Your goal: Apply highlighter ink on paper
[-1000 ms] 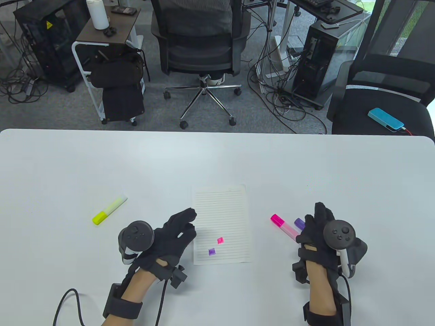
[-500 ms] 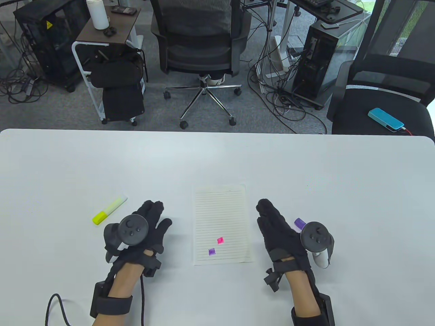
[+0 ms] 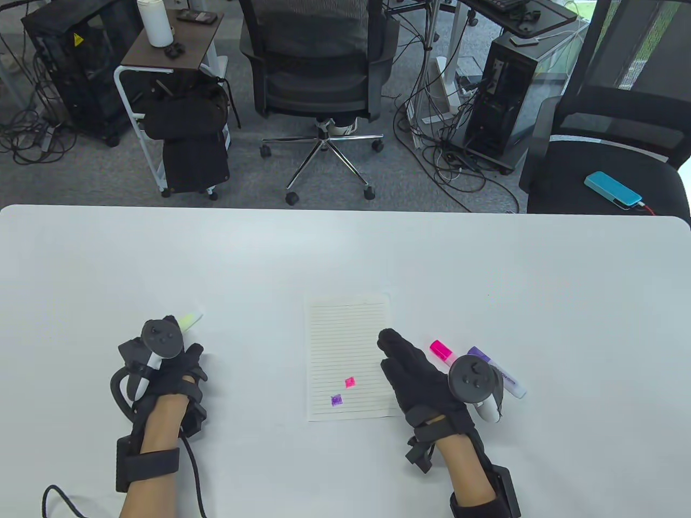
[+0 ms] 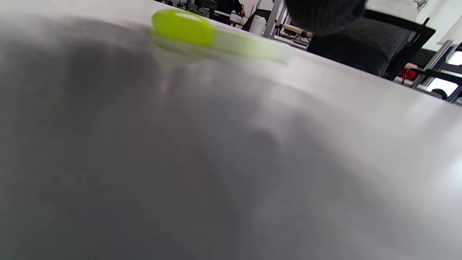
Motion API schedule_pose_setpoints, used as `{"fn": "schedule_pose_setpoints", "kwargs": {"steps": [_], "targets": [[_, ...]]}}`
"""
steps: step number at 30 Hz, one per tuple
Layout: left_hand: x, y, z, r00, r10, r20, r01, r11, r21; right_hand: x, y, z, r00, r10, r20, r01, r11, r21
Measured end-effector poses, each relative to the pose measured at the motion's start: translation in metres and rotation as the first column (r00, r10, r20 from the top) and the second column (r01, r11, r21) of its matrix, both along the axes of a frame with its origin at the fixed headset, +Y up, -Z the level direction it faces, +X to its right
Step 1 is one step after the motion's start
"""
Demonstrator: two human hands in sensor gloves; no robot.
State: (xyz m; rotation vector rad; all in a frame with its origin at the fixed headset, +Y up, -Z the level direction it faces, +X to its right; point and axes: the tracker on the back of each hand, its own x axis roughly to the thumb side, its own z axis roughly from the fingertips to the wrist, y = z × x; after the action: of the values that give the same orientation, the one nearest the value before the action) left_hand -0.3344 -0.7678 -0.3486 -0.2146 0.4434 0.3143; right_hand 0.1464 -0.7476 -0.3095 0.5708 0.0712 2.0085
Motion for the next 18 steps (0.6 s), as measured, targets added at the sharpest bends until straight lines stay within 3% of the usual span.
{"fn": "schedule_pose_setpoints", "kwargs": {"steps": [6, 18], "targets": [[-0.0039, -0.0094, -0.0072, 0.999, -0.026, -0.018, 0.024, 0.994, -0.109, 0.0000, 0.0000, -0.0003, 1.000, 0.001, -0.006, -0.001, 1.000, -0.008], [-0.0023, -0.0077, -0.0077, 0.987, -0.139, -0.083, 0.130, 0.987, -0.099, -0.0005, -0.0012, -0.0007, 1.000, 0.012, -0.018, -0.012, 1.000, -0.022]]}}
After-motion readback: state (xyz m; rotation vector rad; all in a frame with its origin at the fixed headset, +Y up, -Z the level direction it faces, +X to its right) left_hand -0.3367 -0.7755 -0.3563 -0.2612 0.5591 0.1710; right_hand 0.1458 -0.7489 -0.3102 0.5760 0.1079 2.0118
